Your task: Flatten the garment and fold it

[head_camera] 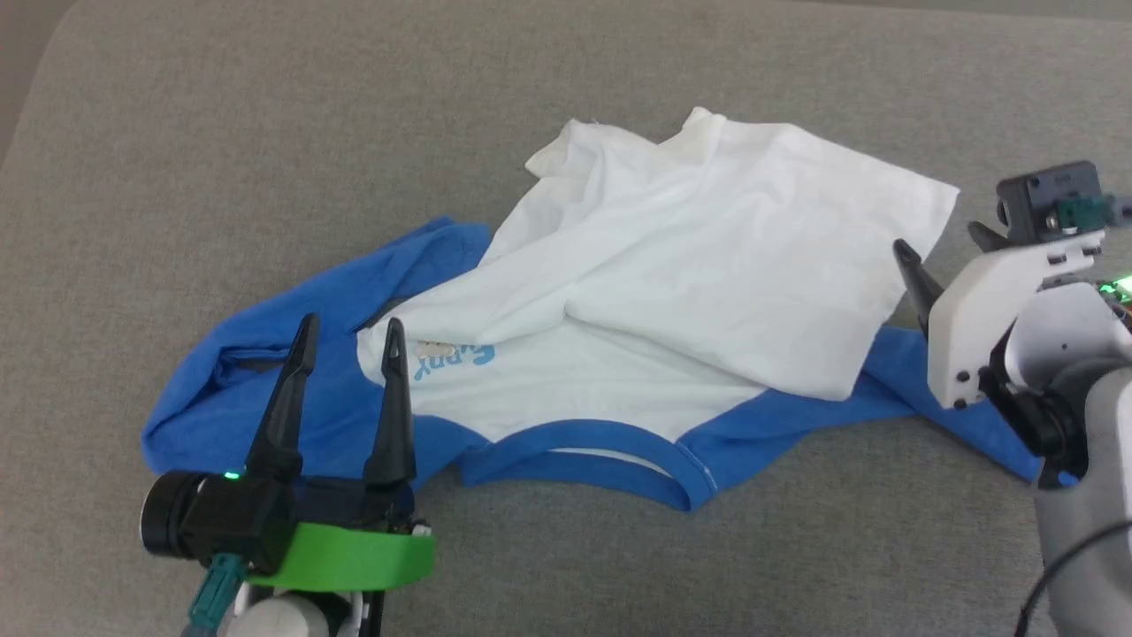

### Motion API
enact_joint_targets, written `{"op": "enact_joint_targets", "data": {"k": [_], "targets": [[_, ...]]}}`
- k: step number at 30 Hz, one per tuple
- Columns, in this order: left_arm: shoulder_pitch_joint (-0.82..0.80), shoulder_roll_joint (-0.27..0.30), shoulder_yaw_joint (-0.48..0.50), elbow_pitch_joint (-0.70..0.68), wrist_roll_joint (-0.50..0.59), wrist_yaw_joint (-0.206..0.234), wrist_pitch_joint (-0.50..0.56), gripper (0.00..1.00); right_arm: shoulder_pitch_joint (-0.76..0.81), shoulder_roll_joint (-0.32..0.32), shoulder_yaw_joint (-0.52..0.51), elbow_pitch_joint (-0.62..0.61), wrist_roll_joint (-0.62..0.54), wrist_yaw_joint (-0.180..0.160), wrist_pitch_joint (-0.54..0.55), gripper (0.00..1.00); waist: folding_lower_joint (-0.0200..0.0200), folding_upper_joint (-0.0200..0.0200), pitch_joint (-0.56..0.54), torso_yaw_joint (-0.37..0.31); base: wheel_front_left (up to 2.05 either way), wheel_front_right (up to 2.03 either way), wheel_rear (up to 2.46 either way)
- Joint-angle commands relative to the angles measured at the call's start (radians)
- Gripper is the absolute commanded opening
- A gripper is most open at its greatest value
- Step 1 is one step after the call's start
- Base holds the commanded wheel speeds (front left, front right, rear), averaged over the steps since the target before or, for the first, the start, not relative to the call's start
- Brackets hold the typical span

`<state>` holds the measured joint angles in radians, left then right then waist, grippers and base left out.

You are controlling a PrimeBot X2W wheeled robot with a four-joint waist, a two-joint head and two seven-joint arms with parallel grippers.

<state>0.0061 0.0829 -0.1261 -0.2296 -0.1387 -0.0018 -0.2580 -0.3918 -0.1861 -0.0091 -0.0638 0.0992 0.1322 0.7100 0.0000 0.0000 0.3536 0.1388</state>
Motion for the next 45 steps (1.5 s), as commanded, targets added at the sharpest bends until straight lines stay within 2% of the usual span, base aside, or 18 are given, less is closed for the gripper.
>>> {"op": "enact_joint_targets", "data": {"k": [1,8,9,11,12,19,26,31,34,35,36,37,41,45], "targets": [[-0.026,-0.010,-0.004,0.004,0.013,-0.009,-0.004,1.00,-0.032,-0.009,-0.004,0.039,-0.016,-0.002,0.038,1.00,0.0000,0.0000,0.037,0.034,0.00,0.00,0.00],[-0.057,-0.027,-0.026,0.018,0.010,-0.018,-0.004,1.00,-0.138,-0.005,-0.059,0.237,-0.048,-0.002,0.166,1.00,0.0000,0.0000,0.081,0.109,0.00,0.00,0.00],[-0.057,-0.028,-0.027,0.020,0.009,-0.019,-0.004,1.00,-0.142,0.001,-0.069,0.250,-0.050,-0.002,0.172,0.85,0.0000,0.0000,0.081,0.114,0.00,0.00,0.00],[-0.057,-0.029,-0.028,0.024,0.008,-0.018,-0.004,1.00,-0.150,0.014,-0.092,0.268,-0.058,-0.002,0.179,0.13,0.0000,0.0000,0.080,0.123,0.00,0.00,0.00],[-0.056,-0.030,-0.028,0.024,0.007,-0.017,-0.004,1.00,-0.154,0.021,-0.102,0.274,-0.064,-0.002,0.179,0.00,0.0000,0.0000,0.080,0.126,0.00,0.00,0.00],[-0.058,-0.032,-0.031,0.017,0.007,-0.012,-0.004,1.00,-0.254,0.002,-0.091,0.255,-0.080,-0.002,0.085,0.00,0.0000,0.0000,0.079,0.139,0.00,0.00,0.00],[-0.098,-0.032,-0.052,0.008,-0.003,-0.015,-0.004,1.00,-0.516,-0.138,0.044,0.253,-0.129,-0.002,-0.087,0.00,0.0000,0.0000,0.128,0.169,0.00,0.00,0.00],[-0.125,-0.033,-0.083,0.029,-0.020,-0.017,-0.004,1.00,-0.680,-0.201,0.108,0.378,-0.216,-0.002,-0.260,0.00,0.0000,0.0000,0.156,0.205,0.00,0.00,0.00],[-0.135,-0.033,-0.099,0.044,-0.025,-0.019,-0.004,1.00,-0.713,-0.199,0.108,0.479,-0.256,-0.002,-0.327,0.00,0.0000,0.0000,0.158,0.223,0.00,0.00,0.00],[-0.138,-0.033,-0.103,0.049,-0.025,-0.019,-0.004,1.00,-0.717,-0.191,0.100,0.517,-0.270,-0.002,-0.337,0.08,0.0000,0.0000,0.160,0.226,0.00,0.00,0.00],[-0.141,-0.033,-0.107,0.052,-0.025,-0.020,-0.004,1.00,-0.719,-0.181,0.096,0.544,-0.279,-0.002,-0.344,0.33,0.0000,0.0000,0.162,0.227,0.00,0.00,0.00],[-0.147,-0.033,-0.111,0.056,-0.024,-0.020,-0.004,1.00,-0.720,-0.166,0.086,0.579,-0.290,-0.002,-0.353,1.00,0.0000,0.0000,0.166,0.226,0.00,0.00,0.00],[-0.163,-0.033,-0.111,0.060,-0.025,-0.021,-0.004,1.00,-0.714,-0.123,0.070,0.648,-0.287,-0.002,-0.391,1.00,0.0000,0.0000,0.165,0.207,0.00,0.00,0.00],[-0.165,-0.033,-0.092,0.065,-0.013,-0.027,-0.004,1.00,-0.687,-0.090,0.054,0.677,-0.228,-0.002,-0.419,1.00,0.0000,0.0000,0.141,0.171,0.00,0.00,0.00]]}}
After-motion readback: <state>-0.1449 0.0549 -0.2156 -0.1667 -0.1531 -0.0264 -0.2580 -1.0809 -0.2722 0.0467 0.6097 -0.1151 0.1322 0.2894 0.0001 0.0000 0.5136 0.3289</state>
